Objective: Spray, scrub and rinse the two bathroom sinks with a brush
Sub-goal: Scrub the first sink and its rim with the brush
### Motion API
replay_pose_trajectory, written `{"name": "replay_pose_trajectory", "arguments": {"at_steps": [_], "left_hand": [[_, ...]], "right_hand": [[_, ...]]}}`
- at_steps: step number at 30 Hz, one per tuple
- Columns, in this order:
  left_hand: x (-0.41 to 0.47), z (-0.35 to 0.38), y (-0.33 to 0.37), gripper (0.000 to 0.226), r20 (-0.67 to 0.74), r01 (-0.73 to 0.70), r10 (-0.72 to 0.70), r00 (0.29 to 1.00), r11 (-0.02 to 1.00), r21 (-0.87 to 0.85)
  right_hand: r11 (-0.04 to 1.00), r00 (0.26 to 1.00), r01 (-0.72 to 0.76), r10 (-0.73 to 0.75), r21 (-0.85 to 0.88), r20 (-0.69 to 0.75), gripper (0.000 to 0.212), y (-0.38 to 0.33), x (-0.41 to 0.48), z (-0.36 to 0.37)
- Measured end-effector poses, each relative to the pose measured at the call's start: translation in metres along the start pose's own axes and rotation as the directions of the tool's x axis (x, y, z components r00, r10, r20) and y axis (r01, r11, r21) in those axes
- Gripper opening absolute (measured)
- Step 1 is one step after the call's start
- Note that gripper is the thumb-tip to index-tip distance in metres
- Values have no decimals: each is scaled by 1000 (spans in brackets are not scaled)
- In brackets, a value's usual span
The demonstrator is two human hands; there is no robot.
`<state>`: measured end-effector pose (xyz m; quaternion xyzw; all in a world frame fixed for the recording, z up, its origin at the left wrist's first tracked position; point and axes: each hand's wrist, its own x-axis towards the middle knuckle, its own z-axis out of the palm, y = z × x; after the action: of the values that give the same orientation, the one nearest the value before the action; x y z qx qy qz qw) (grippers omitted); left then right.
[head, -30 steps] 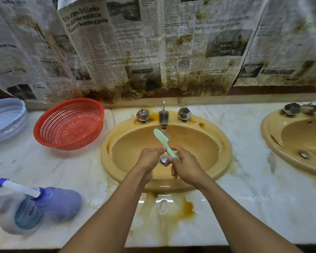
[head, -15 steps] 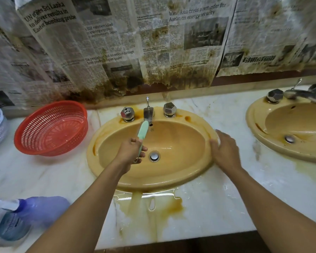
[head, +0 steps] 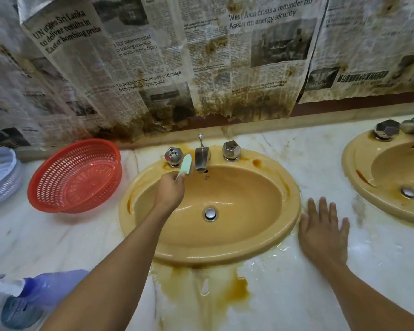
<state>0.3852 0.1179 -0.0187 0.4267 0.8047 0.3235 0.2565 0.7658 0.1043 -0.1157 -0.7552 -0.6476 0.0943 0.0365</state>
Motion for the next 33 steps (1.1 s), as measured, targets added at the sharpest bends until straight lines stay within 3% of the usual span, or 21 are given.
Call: {"name": "replay_pose_trajectory", "arguments": {"at_steps": [4, 17, 25, 30, 33], "left_hand": [[39, 13, 11, 32, 50, -13, 4, 999, 984, 177], [73, 1, 25, 33, 235, 43, -101, 967, 970, 241], [80, 19, 11, 35, 178, 78, -77, 981, 997, 4], [60, 24, -13, 34, 191, 167, -126, 973, 962, -215], [70, 31, -9, 35, 166, 180, -142, 976, 952, -247]], "right_hand": [[1000, 999, 0, -1, -21, -48, 70, 0, 1, 4], [999, 997, -15, 11, -43, -80, 70, -1, 4, 8], [999, 996, -21, 17, -47, -87, 70, 0, 5, 9], [999, 996, -13, 10, -36, -93, 69, -2, 4, 8], [999, 995, -12, 6, -49, -103, 69, -2, 4, 8]]}}
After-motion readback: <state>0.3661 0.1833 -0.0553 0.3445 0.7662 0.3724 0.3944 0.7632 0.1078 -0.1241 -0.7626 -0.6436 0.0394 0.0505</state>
